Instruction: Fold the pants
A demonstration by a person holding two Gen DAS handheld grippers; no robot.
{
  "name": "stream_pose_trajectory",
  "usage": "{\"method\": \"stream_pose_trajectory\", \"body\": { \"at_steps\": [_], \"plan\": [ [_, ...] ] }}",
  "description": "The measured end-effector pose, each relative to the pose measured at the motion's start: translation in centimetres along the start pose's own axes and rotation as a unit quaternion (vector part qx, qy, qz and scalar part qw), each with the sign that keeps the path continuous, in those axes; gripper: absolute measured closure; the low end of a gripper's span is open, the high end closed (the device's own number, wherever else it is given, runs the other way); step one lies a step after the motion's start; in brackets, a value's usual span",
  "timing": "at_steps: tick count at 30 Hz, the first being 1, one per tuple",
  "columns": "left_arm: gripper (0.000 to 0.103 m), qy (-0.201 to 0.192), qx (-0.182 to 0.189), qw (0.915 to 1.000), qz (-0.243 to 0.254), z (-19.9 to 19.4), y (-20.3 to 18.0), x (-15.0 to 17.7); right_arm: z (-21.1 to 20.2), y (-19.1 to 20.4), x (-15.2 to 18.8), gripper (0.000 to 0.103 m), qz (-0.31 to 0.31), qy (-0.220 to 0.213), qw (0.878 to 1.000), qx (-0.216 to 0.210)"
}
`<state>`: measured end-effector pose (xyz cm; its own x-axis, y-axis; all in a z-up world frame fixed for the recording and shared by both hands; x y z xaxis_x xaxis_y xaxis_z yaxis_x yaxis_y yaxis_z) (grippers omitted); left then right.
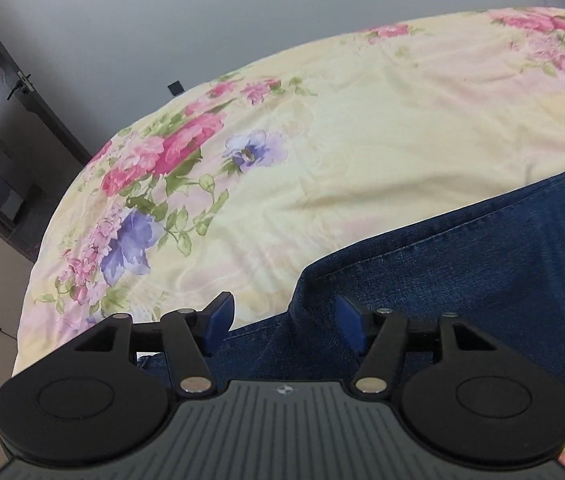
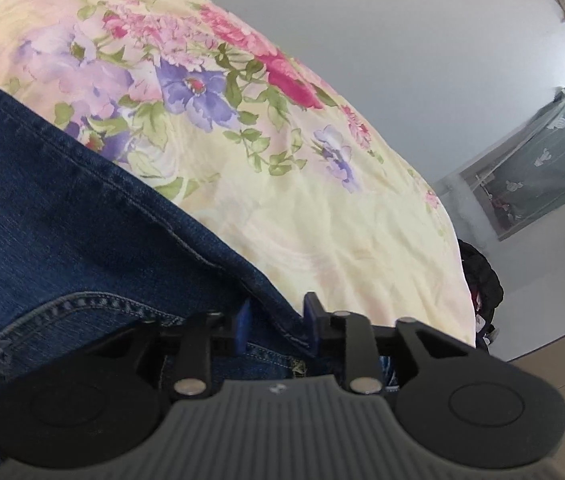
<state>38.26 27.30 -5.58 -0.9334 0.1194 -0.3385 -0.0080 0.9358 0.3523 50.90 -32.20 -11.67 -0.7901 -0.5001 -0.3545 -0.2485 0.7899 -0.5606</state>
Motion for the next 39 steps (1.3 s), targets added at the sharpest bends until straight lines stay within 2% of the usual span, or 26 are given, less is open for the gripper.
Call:
{"method": "stream_pose_trajectory", "body": {
  "at_steps": [3,5,7,9,12,15,17,18,19,20,21,22,24,25,26,27,29,30,33,35,36,39],
  "plan": [
    [0.033,-0.004,0.028,0.9993,0.025,-2.3,0.7,2.3,-3.2,0.6,1.1,0.052,0.035,-0.007,0.998,-0.045],
    [0.033,-0.001,0.043,0.9974,0.059,-3.3,0.3,4.5,-4.8,2.0,2.3,0.052,0.049,0.001,0.996,-0.075],
    [0.033,-0.003,0.040,0.9933,0.109,-3.9,-0.8,7.1,-6.0,3.7,3.6,0.052,0.046,0.009,0.995,-0.090],
    [0.032,0.001,0.021,0.9871,0.159,-3.6,-1.9,9.5,-6.8,5.3,4.8,0.052,0.037,0.017,0.994,-0.097],
    [0.032,-0.003,-0.032,0.9746,0.221,-2.2,-3.2,12.1,-8.0,6.6,6.3,0.052,0.040,0.023,0.994,-0.095],
    [0.030,-0.014,-0.128,0.9514,0.280,0.0,-3.8,13.2,-8.6,6.8,7.0,0.052,0.054,0.039,0.993,-0.101],
    [0.030,-0.018,-0.167,0.9361,0.309,1.1,-3.7,13.3,-9.0,6.7,7.3,0.052,0.052,0.043,0.994,-0.090],
    [0.030,-0.018,-0.172,0.9325,0.317,1.4,-3.6,13.3,-9.3,6.7,7.4,0.052,0.050,0.045,0.994,-0.085],
    [0.036,-0.015,-0.169,0.9325,0.319,1.6,-3.3,13.2,-9.4,6.5,7.4,0.052,0.048,0.046,0.994,-0.082],
    [0.053,-0.009,-0.154,0.9376,0.311,1.6,-2.9,12.9,-9.6,6.3,7.4,0.052,0.048,0.047,0.995,-0.080],
    [0.063,-0.004,-0.135,0.9454,0.296,1.5,-2.3,12.5,-9.6,6.2,7.5,0.052,0.049,0.048,0.995,-0.079],
    [0.080,-0.004,-0.113,0.9565,0.269,1.1,-1.6,12.0,-9.7,6.2,7.6,0.052,0.049,0.050,0.995,-0.077],
    [0.087,-0.016,-0.052,0.9827,0.177,-0.1,0.7,10.4,-9.6,6.4,7.7,0.052,0.045,0.055,0.995,-0.071],
    [0.088,-0.020,-0.019,0.9920,0.123,-0.4,2.3,9.7,-9.4,6.4,7.6,0.052,0.042,0.058,0.995,-0.068],
    [0.088,-0.019,0.012,0.9980,0.059,-0.6,4.2,8.8,-9.4,6.6,7.6,0.052,0.040,0.058,0.995,-0.065],
    [0.088,-0.019,0.037,0.9991,0.001,-0.6,6.1,8.2,-9.3,6.7,7.5,0.052,0.037,0.059,0.996,-0.063],
    [0.085,-0.015,0.072,0.9923,-0.100,-0.1,9.6,7.2,-9.3,7.0,7.3,0.052,0.033,0.058,0.996,-0.060],
    [0.082,-0.013,0.079,0.9858,-0.148,0.3,11.3,6.9,-9.3,7.1,7.2,0.052,0.031,0.057,0.996,-0.058],
    [0.075,-0.003,0.081,0.9675,-0.239,1.6,14.6,6.5,-9.3,7.6,7.0,0.052,0.024,0.055,0.997,-0.053],
    [0.064,0.001,0.083,0.9551,-0.284,2.2,16.1,7.1,-9.3,7.7,7.0,0.052,0.023,0.055,0.997,-0.051],
    [0.063,0.002,0.085,0.9517,-0.295,2.3,16.5,7.4,-9.3,7.7,7.1,0.052,0.023,0.055,0.997,-0.050],
    [0.061,0.004,0.109,0.9479,-0.299,2.1,16.7,8.7,-9.5,7.5,7.5,0.052,0.029,0.052,0.997,-0.048]
  ]
}}
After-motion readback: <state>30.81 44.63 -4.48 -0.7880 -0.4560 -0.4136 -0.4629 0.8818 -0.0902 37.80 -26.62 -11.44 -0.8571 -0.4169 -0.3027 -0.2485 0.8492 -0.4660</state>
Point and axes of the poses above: each gripper's, at about its wrist camera, not at the fingertips, and z roughly the way its jaws point, y to its left, x to its underside, the point moved 4 cm from there along z, roughly the way its jaws point, and after that the axes turned 14 degrees about y, right-handed, at the moved point
